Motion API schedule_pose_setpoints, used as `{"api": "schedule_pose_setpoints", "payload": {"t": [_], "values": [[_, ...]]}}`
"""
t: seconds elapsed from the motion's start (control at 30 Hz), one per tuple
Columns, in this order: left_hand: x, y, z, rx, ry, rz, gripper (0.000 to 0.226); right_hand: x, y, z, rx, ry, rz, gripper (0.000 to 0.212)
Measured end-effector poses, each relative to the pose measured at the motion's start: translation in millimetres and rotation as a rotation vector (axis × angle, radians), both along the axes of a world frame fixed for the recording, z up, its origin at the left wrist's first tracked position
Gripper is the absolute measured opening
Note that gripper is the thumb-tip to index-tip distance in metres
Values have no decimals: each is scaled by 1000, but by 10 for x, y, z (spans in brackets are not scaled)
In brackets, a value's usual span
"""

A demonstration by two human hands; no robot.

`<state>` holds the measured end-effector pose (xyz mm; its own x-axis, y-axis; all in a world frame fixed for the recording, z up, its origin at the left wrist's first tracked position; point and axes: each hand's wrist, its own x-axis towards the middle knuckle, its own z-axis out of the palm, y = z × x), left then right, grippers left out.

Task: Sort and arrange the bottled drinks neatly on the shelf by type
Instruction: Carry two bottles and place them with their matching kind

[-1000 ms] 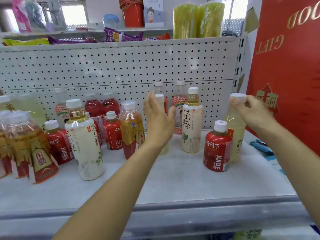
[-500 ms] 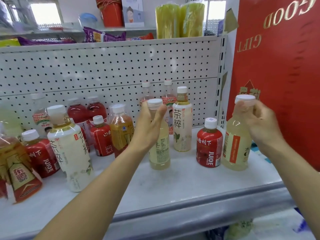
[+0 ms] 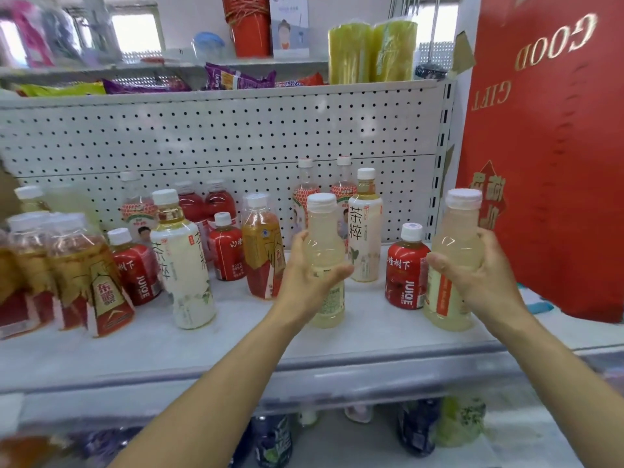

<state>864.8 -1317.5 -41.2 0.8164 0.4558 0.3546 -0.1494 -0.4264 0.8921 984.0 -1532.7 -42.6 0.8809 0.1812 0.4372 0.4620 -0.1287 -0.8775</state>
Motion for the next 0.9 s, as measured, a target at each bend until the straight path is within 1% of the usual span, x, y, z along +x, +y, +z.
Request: {"api": "schedule_pose_setpoints", "payload": {"t": [0.1, 0.2, 0.3, 0.4, 0.47, 0.5, 0.6, 0.67, 0.77, 0.83, 0.9], "values": [[-60, -110, 52, -31, -30, 0, 80, -160, 29, 67, 7, -46, 51, 60], [-184, -238, 103, -55, -107, 39, 76, -338, 59, 188, 18, -104, 96, 62], [-366, -338, 104, -73, -157, 56, 80, -527, 113, 270, 6, -155, 146, 60], [-614, -392, 69, -79, -184, 99, 90, -753, 205, 296, 10, -163, 209, 69], [-815, -409, 60, -53, -188, 131, 91, -893, 264, 277, -4, -176, 236, 78], [-913, -405, 56, -41, -190, 148, 90, -967, 294, 272, -12, -181, 249, 77], [-1200, -328, 25, -60, -198, 212, 89, -1171, 394, 254, -12, -180, 301, 62], [-1384, -226, -23, -92, -204, 246, 88, -1315, 485, 236, -12, -174, 323, 63], [-1658, -32, -75, -144, -187, 274, 88, -1568, 685, 214, -17, -186, 343, 72], [-1854, 128, -90, -152, -192, 284, 84, -1752, 868, 200, -10, -185, 359, 67], [-2070, 315, -86, -143, -190, 288, 73, -1969, 1084, 193, -5, -177, 375, 59]]}}
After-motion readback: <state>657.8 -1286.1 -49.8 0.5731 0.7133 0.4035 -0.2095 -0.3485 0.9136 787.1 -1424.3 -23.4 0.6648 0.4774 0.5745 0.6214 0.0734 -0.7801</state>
